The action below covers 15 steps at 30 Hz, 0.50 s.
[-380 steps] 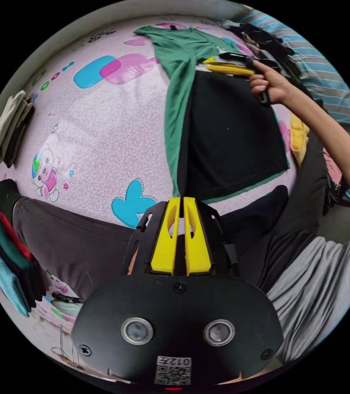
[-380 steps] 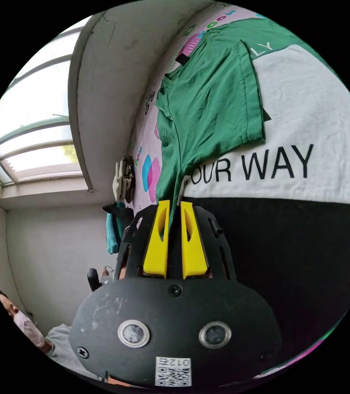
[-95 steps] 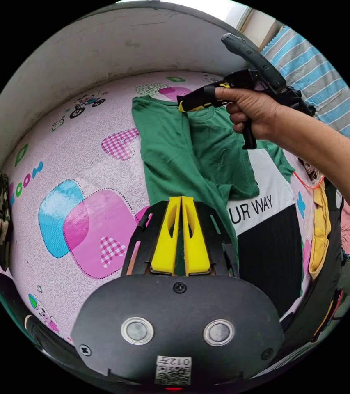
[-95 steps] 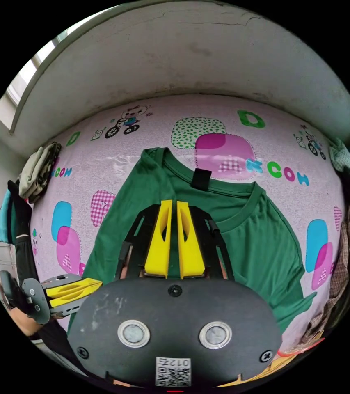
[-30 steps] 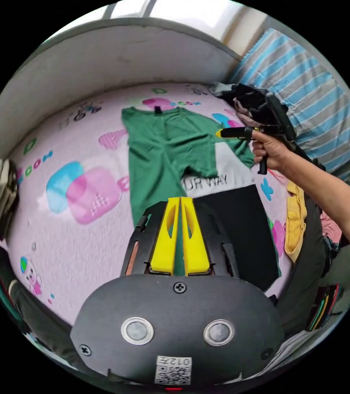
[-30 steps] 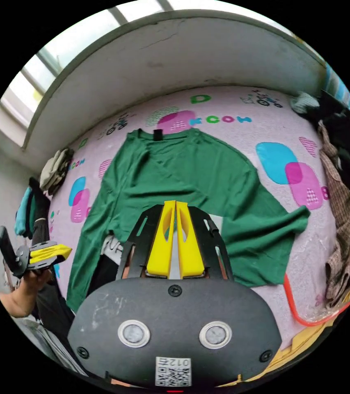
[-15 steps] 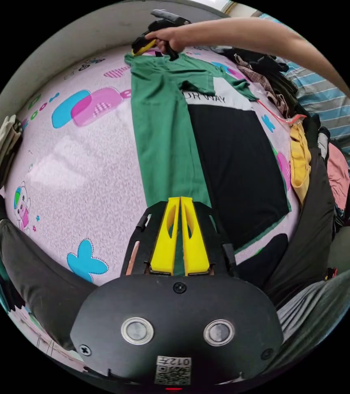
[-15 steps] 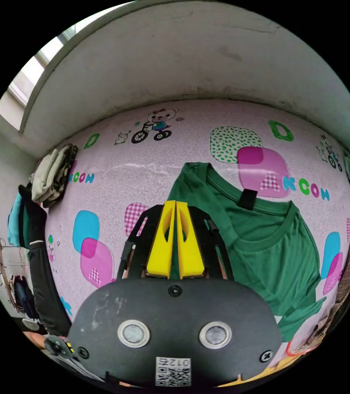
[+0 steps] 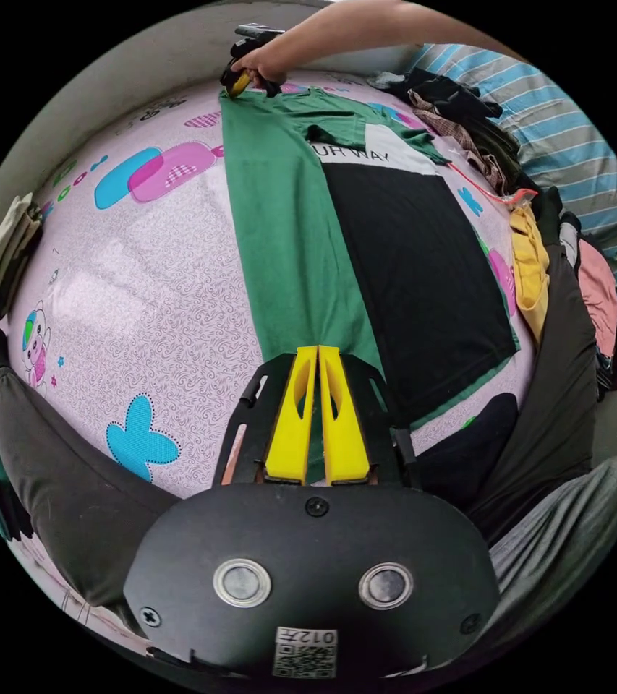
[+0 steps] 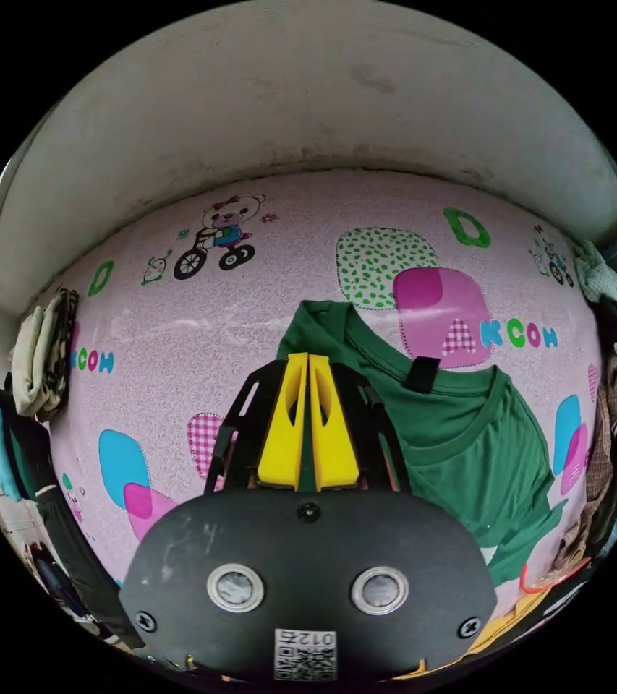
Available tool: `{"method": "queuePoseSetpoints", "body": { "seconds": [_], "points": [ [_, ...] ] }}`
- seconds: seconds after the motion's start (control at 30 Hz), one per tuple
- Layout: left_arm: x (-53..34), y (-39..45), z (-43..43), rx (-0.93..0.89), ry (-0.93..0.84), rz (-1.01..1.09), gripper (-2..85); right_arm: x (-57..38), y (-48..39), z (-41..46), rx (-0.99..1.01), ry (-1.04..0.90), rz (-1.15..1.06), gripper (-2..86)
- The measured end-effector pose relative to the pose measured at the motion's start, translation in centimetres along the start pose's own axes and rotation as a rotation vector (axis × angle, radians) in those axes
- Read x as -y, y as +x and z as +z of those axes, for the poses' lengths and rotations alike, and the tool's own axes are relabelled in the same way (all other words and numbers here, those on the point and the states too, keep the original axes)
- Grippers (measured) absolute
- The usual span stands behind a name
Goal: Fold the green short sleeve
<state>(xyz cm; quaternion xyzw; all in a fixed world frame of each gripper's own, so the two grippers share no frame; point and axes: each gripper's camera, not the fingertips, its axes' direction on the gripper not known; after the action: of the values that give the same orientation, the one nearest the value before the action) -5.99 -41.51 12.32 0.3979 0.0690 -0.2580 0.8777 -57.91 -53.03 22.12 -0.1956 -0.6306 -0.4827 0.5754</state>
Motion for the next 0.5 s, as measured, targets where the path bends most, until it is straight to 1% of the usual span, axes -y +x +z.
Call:
{"method": "queuePoseSetpoints", "body": {
  "seconds": [0.03, 0.1, 0.17, 0.23, 0.33, 0.43, 0.5],
  "points": [
    [0.1, 0.2, 0.2, 0.004, 0.002, 0.002, 0.7, -1.0, 0.0, -1.4, 0.031, 0.035, -0.01, -0.9],
    [0.1, 0.6, 0.5, 0.005, 0.007, 0.004, 0.7, -3.1, 0.4, -3.4, 0.096, 0.04, -0.005, -0.9],
    [0.2, 0.9, 0.9, 0.006, 0.012, 0.008, 0.7, -7.5, 1.5, -6.3, 0.203, 0.024, 0.012, -0.9],
    [0.6, 1.4, 1.4, 0.002, 0.007, 0.005, 0.7, -12.0, 2.1, -8.4, 0.261, 0.011, -0.008, -0.8],
    [1.4, 1.4, 1.5, -0.022, -0.046, -0.025, 0.6, -20.8, 2.8, -11.0, 0.316, -0.074, -0.089, -0.6],
    [1.3, 1.1, -0.1, -0.035, -0.026, -0.07, 0.6, -30.0, 3.7, -12.7, 0.332, -0.171, -0.125, 0.3],
    [1.1, 1.5, -0.5, -0.02, -0.059, -0.055, 0.6, -35.3, 3.9, -13.4, 0.339, -0.242, -0.16, 1.2]
  ]
}}
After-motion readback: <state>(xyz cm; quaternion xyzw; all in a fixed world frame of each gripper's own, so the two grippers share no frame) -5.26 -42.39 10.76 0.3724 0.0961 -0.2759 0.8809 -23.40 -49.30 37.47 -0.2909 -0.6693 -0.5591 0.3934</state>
